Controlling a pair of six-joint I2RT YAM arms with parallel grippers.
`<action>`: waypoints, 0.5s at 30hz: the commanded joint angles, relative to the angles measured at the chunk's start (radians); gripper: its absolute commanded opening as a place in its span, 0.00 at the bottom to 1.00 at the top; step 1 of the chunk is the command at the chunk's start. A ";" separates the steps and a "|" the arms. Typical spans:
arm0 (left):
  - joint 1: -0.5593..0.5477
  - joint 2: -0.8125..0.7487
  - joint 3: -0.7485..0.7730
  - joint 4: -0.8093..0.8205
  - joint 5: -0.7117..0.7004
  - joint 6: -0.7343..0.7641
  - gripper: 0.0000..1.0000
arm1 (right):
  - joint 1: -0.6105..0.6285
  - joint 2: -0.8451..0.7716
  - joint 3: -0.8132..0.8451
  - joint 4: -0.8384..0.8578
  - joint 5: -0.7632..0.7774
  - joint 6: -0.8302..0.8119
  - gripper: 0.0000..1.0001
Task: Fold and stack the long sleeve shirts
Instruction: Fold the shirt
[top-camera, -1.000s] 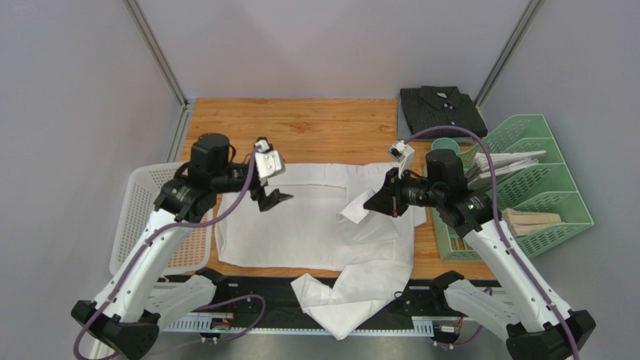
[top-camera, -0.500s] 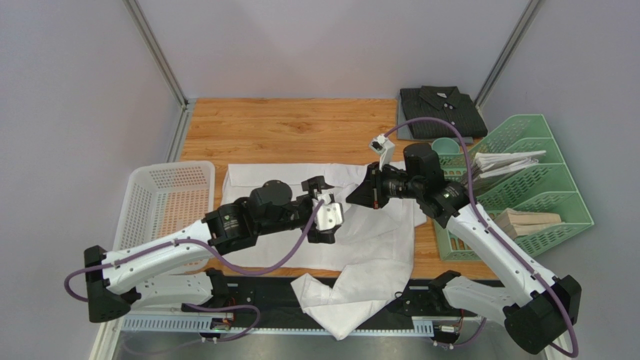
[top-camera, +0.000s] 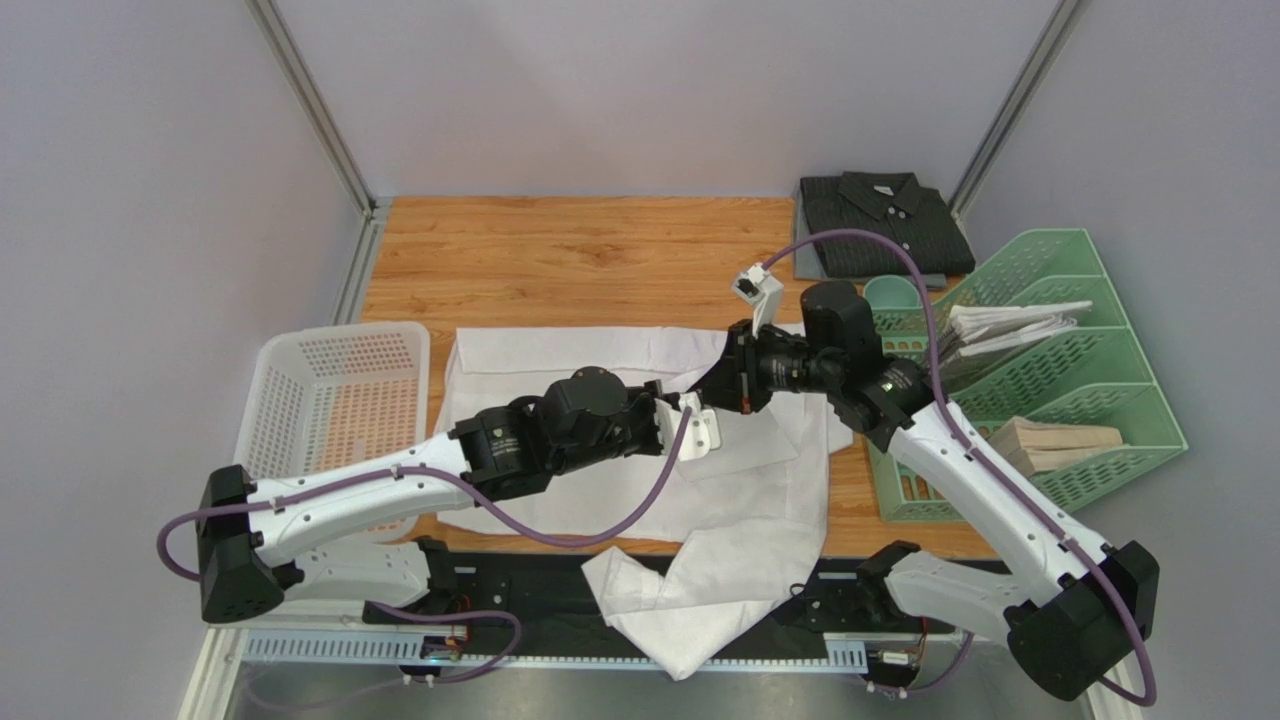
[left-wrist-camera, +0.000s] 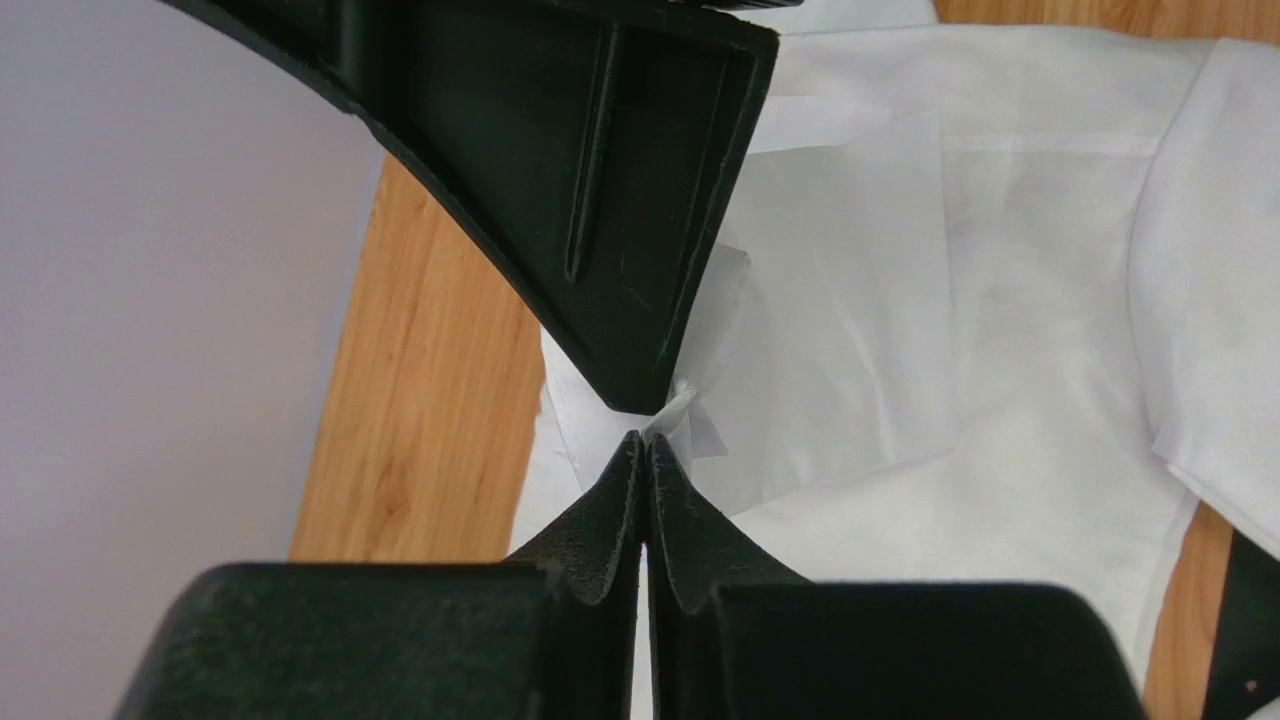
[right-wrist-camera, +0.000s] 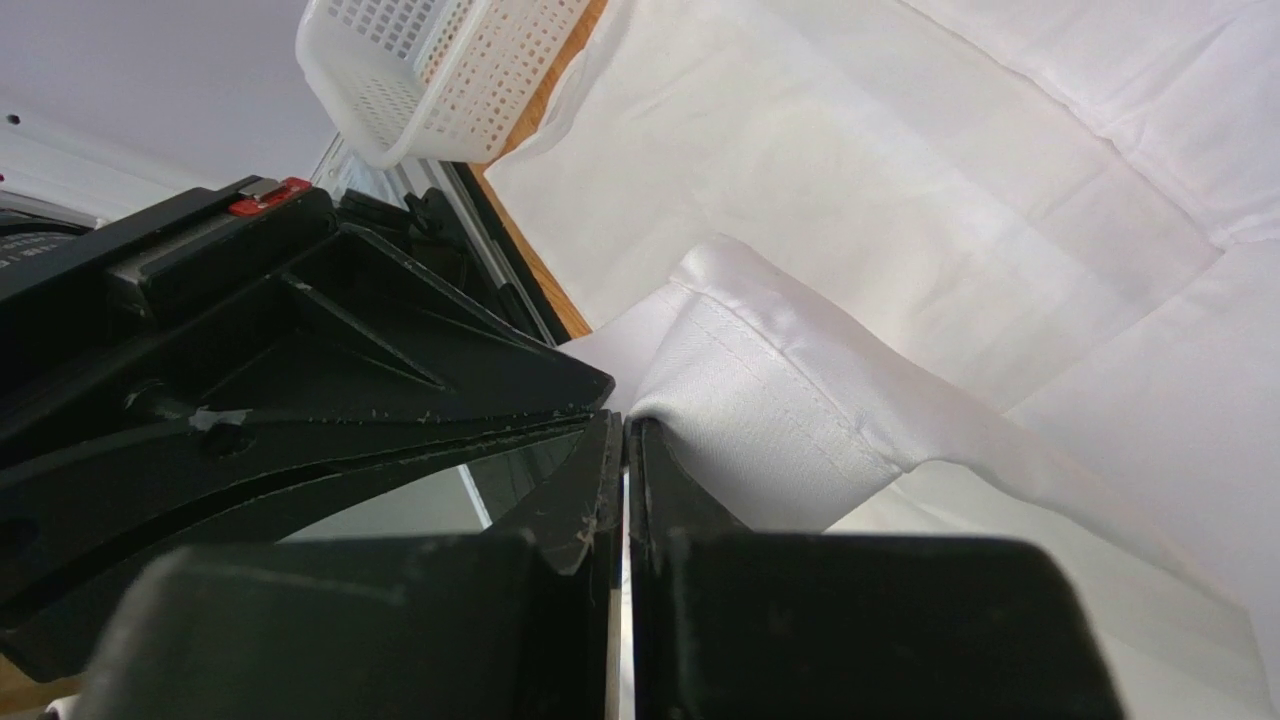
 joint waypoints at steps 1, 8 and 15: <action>0.032 -0.047 0.013 -0.045 0.017 -0.063 0.00 | 0.008 -0.038 0.052 0.049 -0.022 -0.001 0.04; 0.176 -0.167 0.001 -0.203 0.295 -0.191 0.00 | -0.081 -0.052 0.177 -0.191 0.036 -0.221 0.57; 0.192 -0.274 -0.123 -0.217 0.456 -0.200 0.00 | -0.265 0.077 0.173 -0.241 -0.054 -0.280 0.62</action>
